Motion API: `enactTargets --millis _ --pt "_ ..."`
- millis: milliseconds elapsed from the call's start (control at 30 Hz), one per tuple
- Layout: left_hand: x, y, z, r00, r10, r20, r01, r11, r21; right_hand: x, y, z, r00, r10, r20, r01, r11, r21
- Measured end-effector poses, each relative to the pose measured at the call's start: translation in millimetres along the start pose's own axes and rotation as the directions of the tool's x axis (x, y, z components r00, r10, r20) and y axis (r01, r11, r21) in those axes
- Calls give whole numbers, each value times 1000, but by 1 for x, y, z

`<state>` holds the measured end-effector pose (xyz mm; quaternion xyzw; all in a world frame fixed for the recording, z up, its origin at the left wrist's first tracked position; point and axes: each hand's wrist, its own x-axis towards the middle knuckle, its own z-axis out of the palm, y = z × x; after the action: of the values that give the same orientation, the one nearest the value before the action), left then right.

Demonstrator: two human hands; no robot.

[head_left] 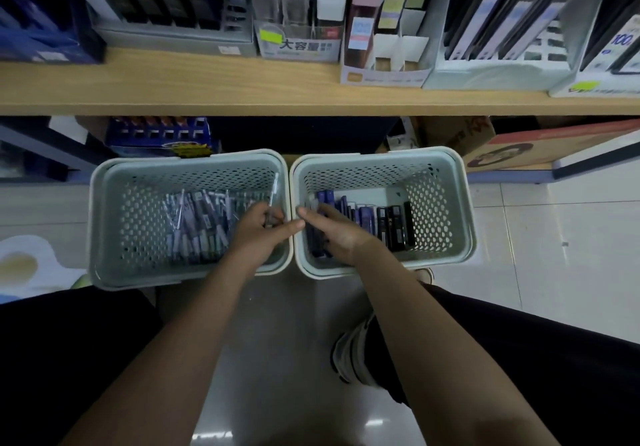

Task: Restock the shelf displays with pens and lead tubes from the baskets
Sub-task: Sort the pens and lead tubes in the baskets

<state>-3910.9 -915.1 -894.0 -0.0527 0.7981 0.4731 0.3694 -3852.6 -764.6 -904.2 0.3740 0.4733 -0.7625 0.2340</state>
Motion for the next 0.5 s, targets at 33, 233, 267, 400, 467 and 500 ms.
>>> enactTargets --millis 33,233,267,400,467,500 --pt "0 -1 -2 1000 -1 14 1 1000 -13 0 0 1 1000 -3 -5 3 1000 0" --pt "-4 -2 -6 999 -17 28 21 990 -138 -11 -2 0 988 -145 -62 146 989 15" --pt "-5 -1 -9 1000 -21 23 25 982 -185 -15 -5 3 978 -190 -90 191 982 -4" --pt "-9 7 -22 999 11 35 2 940 -340 -22 -14 25 891 -360 -276 348 933 -93" --pt "-16 12 -34 995 79 55 -53 926 -373 -27 -21 47 883 -406 -234 385 914 -132" --pt "-20 14 -41 991 117 66 -83 921 -380 -28 -24 58 888 -412 -202 387 909 -153"
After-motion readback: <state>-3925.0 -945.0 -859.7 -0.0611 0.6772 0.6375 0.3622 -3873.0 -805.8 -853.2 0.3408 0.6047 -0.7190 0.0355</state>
